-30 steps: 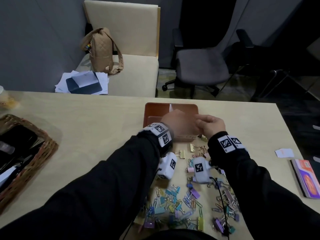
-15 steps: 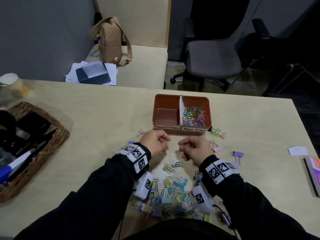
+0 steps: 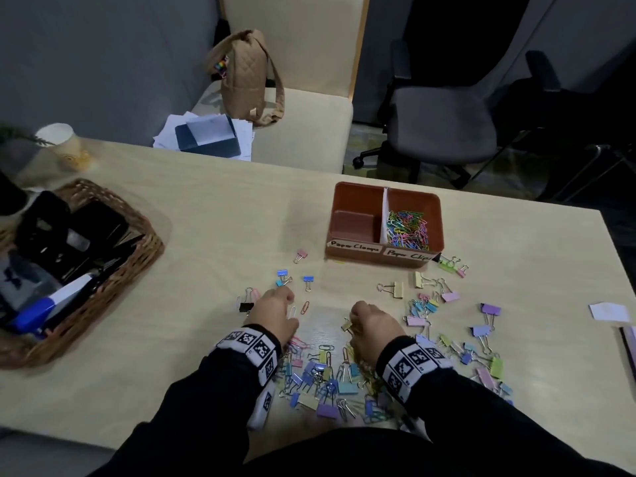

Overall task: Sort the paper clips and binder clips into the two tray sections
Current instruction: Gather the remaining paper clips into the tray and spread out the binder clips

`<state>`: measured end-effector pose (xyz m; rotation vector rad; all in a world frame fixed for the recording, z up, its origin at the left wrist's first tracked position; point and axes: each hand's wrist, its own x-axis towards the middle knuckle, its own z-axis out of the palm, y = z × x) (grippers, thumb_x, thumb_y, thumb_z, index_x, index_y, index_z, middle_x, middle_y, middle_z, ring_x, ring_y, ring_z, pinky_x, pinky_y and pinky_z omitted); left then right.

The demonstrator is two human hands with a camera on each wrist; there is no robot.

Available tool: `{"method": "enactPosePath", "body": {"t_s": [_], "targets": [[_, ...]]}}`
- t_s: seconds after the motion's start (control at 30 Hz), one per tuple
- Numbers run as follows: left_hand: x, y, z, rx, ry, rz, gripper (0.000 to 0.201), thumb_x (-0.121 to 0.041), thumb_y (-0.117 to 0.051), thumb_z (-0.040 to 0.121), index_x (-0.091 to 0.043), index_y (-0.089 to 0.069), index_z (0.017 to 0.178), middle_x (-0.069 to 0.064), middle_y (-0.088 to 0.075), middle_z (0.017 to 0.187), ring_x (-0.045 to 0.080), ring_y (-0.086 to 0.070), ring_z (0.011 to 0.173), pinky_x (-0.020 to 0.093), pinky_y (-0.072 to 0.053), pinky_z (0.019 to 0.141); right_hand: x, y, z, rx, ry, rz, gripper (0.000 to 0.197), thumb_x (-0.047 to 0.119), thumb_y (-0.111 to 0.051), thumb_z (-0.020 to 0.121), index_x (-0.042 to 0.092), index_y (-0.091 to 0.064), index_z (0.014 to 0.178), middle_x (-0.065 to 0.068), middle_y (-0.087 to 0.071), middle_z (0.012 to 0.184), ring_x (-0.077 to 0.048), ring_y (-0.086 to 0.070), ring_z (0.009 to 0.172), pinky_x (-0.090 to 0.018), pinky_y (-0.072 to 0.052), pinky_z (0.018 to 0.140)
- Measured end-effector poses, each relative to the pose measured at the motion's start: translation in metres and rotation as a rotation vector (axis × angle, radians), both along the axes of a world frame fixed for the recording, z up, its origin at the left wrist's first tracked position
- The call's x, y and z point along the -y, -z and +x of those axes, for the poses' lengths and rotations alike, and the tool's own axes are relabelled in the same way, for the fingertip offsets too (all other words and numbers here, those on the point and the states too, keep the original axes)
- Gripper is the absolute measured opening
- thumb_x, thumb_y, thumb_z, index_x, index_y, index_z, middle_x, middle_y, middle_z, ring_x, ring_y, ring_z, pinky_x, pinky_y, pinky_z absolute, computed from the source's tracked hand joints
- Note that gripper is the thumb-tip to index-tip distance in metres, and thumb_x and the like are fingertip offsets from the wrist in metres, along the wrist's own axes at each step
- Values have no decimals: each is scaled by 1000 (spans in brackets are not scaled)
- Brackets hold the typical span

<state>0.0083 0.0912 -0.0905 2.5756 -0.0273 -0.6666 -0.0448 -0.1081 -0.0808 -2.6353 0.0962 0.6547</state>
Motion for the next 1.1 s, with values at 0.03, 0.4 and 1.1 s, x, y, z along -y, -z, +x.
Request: {"method": "enactPosePath", "body": {"t_s": [0.03, 0.4, 1.1], "targets": [[1, 1, 1, 8, 27, 0, 39, -18, -69, 81, -19, -54, 117, 2, -56, 112, 20, -57, 98, 35, -50, 89, 2, 0, -1, -6, 11, 8, 34, 10, -61, 85, 17, -46, 114, -5, -59, 114, -26, -58, 101, -29, -46, 84], [20, 5, 10, 83, 186, 150, 25, 0, -47, 88, -11, -60, 106, 9, -58, 108, 27, -61, 93, 34, -52, 81, -4, 4, -5, 38, 48, 15, 29, 7, -51, 90, 17, -41, 115, -9, -61, 104, -27, -57, 91, -32, -47, 78], [6, -6, 19, 23, -46, -22, 23, -26, -44, 95, -13, -62, 90, 4, -64, 84, 22, -56, 76, 26, -44, 65, 13, -3, -11, -6, 228, 189, 21, 11, -40, 89, 18, -59, 82, 0, -67, 82, -19, -61, 79, -36, -54, 75]]}}
